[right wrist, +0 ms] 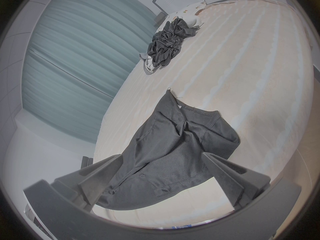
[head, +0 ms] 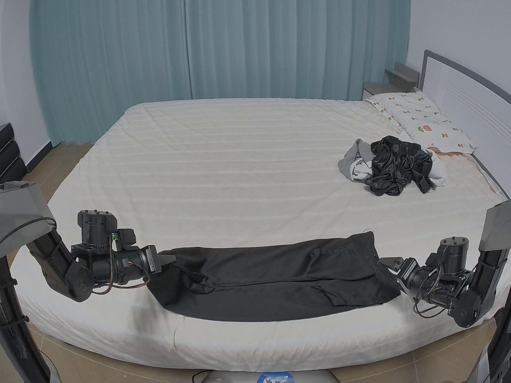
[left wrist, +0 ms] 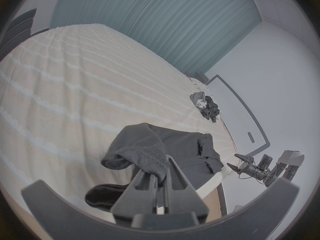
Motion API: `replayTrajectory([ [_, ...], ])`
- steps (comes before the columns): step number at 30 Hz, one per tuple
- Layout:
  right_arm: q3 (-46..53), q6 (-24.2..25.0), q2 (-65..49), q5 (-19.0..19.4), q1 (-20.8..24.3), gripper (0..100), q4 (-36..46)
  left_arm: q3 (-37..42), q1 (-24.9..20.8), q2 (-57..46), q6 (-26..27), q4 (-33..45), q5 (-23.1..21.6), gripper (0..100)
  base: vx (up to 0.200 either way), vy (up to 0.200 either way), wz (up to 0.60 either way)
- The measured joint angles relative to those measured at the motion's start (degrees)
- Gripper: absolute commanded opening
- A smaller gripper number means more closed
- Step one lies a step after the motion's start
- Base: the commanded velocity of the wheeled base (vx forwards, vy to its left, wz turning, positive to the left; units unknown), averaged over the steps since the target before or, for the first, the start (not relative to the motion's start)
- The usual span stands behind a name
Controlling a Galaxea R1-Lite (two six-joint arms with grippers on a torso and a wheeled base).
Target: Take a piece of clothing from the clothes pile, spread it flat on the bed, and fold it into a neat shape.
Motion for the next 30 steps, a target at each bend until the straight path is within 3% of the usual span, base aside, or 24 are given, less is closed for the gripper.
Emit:
replayTrajectory([
  [6, 0.0, 0.0, 0.0, 0.0, 0.1, 100, 0.0, -0.1, -2.0, -0.4, 0.0, 0.0, 3.0, 0, 0.000, -0.200, 0.00],
  [16, 0.2, 0.0, 0.0, 0.0, 0.3, 100, 0.0, -1.1, -5.1, -0.8, -1.4, 0.5, 4.3, 0, 0.000, -0.200, 0.00],
  [21, 0.2, 0.0, 0.0, 0.0, 0.3, 100, 0.0, -4.4, -7.4, -0.9, -2.5, 5.9, 7.5, 0, 0.000, -0.200, 0.00],
  [30, 0.2, 0.0, 0.0, 0.0, 0.3, 100, 0.0, -11.1, -11.7, -0.8, -3.0, 14.0, 9.1, 0, 0.000, -0.200, 0.00],
])
